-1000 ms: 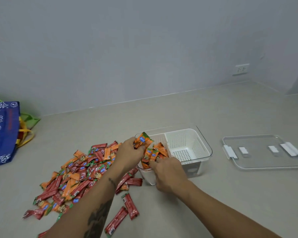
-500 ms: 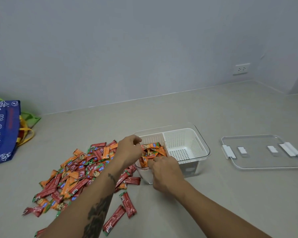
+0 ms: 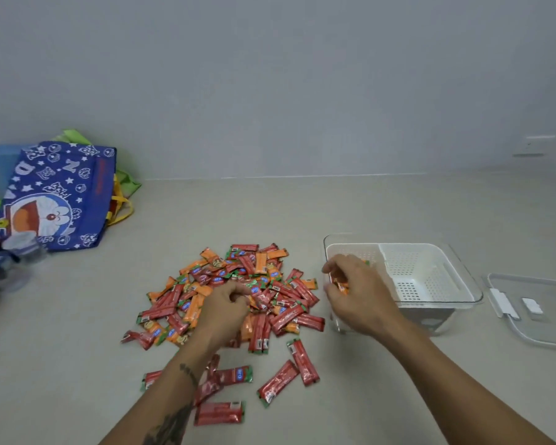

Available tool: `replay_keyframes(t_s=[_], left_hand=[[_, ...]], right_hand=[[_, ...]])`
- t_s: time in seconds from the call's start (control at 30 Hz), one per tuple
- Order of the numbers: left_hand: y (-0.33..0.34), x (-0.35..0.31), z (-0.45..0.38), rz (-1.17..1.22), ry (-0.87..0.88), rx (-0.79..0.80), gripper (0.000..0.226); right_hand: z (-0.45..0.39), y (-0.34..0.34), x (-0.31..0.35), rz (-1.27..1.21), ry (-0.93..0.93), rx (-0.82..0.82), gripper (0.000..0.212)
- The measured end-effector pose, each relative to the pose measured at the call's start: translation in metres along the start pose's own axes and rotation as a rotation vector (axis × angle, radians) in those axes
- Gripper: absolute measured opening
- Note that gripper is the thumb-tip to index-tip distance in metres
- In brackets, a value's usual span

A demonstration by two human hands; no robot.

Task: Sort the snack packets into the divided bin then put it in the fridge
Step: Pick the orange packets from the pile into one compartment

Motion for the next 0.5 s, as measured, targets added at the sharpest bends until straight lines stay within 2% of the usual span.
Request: replay_keyframes(t_s=[0.17,0.27,0.37,0.5], left_hand=[[-0.068,0.05,-0.005,0.011,-0.072,-0.032,0.022],[-0.1,0.074,-0.012,0.036,-0.1,-0.059,0.024],[-0.119,0.091,-0.016,-0.036,-0.104,-0.067,0.022],[-0.121,0.1,-0.029,-0.163,-0.054,0.008,0.022]], right_hand=[[-0.022,0.039,0.077,-0.042,-0.095,0.057,0.017],[-0.026,0.089,0.1,-0.036,-0.067,0.194,0.019],[-0.021,0.145,0.114,-0.011,-0.04,0.383,0.027],[-0.013,0.197,0.121,0.059,-0.011,0.58,0.046]])
Point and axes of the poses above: each hand's wrist, its own z-axis away from the middle knuckle, its own y-axis out of the palm, x = y × z, the point moved 8 cm from there along -z, towards the middle knuckle, and after that the axes turned 13 degrees about z, right-handed, at the moved point
